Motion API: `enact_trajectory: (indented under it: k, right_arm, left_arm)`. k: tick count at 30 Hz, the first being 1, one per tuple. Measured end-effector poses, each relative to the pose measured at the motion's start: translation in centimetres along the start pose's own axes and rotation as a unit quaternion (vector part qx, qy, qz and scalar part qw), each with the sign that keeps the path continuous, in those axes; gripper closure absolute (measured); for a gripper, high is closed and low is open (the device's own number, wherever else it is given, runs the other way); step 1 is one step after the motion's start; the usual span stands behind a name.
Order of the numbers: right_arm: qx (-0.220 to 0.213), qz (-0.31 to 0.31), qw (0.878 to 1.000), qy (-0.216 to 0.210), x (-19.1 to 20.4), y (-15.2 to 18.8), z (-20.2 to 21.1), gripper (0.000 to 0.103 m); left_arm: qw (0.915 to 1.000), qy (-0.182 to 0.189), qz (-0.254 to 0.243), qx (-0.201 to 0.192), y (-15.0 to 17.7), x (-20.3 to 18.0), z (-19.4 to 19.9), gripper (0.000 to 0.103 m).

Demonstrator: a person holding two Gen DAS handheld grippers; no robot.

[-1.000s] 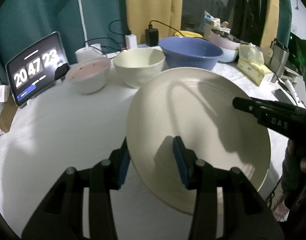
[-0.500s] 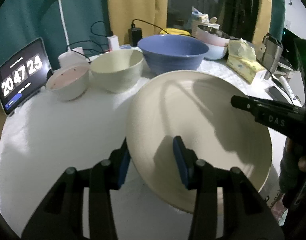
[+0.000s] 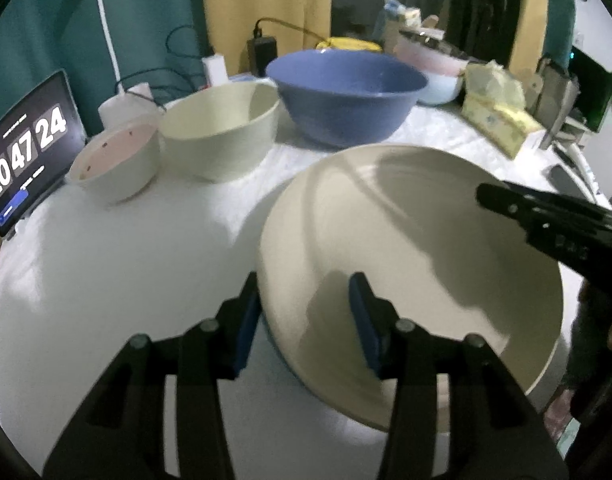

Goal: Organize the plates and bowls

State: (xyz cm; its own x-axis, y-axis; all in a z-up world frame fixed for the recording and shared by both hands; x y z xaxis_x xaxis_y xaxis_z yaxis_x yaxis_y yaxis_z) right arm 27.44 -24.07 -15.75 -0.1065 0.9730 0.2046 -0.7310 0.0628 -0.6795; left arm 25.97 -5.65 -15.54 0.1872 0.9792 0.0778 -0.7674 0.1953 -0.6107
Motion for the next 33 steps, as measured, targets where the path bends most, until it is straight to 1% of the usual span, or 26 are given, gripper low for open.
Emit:
enact_trajectory:
  k: [2, 3, 5, 9, 15, 18, 20, 22, 24, 29, 33]
  right_arm:
    - [-0.005, 0.003, 1.000, 0.006, 0.1, 0.0, 0.0, 0.073]
    - [-0.008, 0.004, 1.000, 0.008, 0.1, 0.0, 0.0, 0.069]
    - [-0.007, 0.005, 1.000, 0.008, 0.2, 0.0, 0.0, 0.067]
    - [-0.008, 0.005, 1.000, 0.011, 0.2, -0.1, 0.3, 0.066]
    - [-0.008, 0.004, 1.000, 0.012, 0.4, 0.0, 1.1, 0.066]
    - [-0.005, -0.001, 1.000, 0.013, 0.1, 0.2, 1.3, 0.066]
    - [-0.003, -0.004, 1.000, 0.013, -0.1, 0.3, 1.4, 0.066]
    - [-0.001, -0.006, 1.000, 0.012, -0.2, 0.5, 1.4, 0.065]
    - [0.003, -0.009, 1.000, 0.011, -0.4, 0.7, 1.3, 0.064]
    - [0.015, -0.017, 1.000, 0.005, -0.8, 1.1, 0.9, 0.064]
    - [0.028, -0.031, 0.999, -0.004, -1.2, 1.3, 0.4, 0.064]
  left_arm:
    - [1.0000, -0.004, 0.003, 0.002, 0.2, 0.5, -0.2, 0.057]
    - [1.0000, 0.000, 0.003, 0.000, 0.2, 0.6, -0.1, 0.057]
    - [1.0000, 0.003, 0.001, -0.006, 0.3, 0.7, 0.2, 0.056]
    - [0.9999, 0.005, 0.005, -0.014, 0.3, 1.1, 0.8, 0.056]
    - [0.9992, 0.008, 0.029, -0.026, 0.6, 2.2, 1.9, 0.055]
    - [0.9988, 0.018, 0.042, -0.018, 0.9, 2.4, 1.7, 0.055]
    - [0.9977, 0.033, 0.059, -0.003, 1.4, 2.7, 1.2, 0.054]
    - [0.9963, 0.046, 0.072, 0.009, 1.7, 2.8, 0.8, 0.052]
    - [0.9953, 0.054, 0.079, 0.015, 1.9, 2.7, 0.6, 0.048]
    - [0.9936, 0.059, 0.089, 0.036, 2.2, 2.4, -0.4, 0.048]
    - [0.9943, 0.056, 0.085, 0.032, 2.0, 2.2, -0.6, 0.048]
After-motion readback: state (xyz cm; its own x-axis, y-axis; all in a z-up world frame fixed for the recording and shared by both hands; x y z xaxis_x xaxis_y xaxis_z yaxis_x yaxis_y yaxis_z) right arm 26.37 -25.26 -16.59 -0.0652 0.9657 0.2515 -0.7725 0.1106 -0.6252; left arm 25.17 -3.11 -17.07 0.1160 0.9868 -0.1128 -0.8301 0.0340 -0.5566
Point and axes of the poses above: each gripper's, at about its wrist camera, not at the fingertips, and z roughly against the way its jaws point, x to its left, y to its underside, the point moved 1 cm from there along -z, roughly the way its jaws point, and after that the axes turned 5 degrees about -z, right-handed, at the moved point
